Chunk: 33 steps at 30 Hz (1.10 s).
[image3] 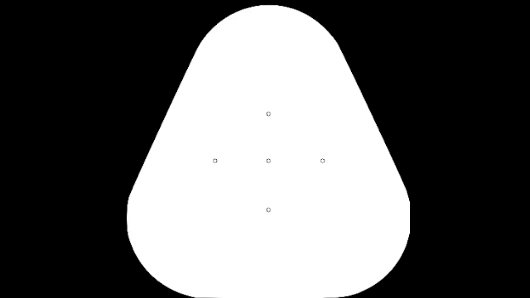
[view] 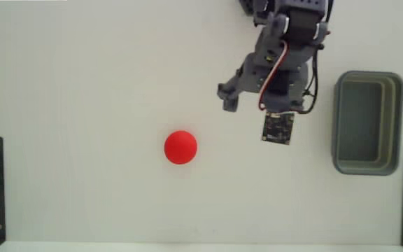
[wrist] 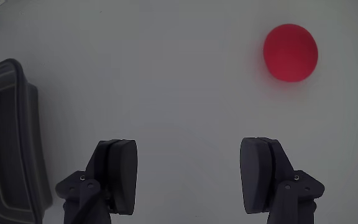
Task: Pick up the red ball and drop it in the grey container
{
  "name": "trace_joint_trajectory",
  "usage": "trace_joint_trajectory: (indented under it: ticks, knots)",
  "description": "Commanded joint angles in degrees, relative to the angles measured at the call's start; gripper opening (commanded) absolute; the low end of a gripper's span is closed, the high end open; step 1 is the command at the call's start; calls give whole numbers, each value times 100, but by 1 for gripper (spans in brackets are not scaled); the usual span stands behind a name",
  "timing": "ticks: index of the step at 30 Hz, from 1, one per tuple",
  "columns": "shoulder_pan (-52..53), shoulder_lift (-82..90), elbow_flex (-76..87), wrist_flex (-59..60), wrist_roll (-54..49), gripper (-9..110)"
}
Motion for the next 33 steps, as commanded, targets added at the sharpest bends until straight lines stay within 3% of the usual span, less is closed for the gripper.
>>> trace_joint_trajectory:
  ticks: [1,33]
  knots:
    - [236,202,21,13,26,110]
    - [1570,202,21,13,26,110]
